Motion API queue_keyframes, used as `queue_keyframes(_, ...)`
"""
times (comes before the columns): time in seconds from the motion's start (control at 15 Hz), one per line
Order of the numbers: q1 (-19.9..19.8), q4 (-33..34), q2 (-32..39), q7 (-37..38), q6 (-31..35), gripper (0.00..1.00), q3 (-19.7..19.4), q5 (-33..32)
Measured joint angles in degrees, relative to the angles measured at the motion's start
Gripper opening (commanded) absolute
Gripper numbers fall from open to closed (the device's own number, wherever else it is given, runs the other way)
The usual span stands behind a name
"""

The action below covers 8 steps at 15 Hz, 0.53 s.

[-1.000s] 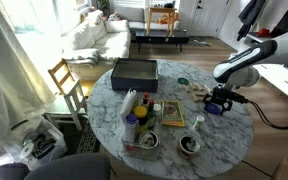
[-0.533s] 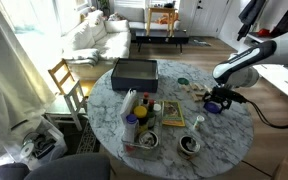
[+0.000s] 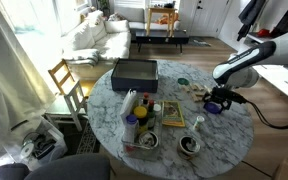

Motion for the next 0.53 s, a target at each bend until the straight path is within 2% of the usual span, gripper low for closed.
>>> queue_keyframes(0.13,0.0,0.0,0.2,0.0,0.0,1.00,0.0,0.0)
queue_keyframes(0.27,0.0,0.0,0.2,0.0,0.0,0.87,0.0,0.0)
queue_keyframes(0.53,0.0,0.1,-0.1,0.2,-0.1,0.82,-0.1,-0.1)
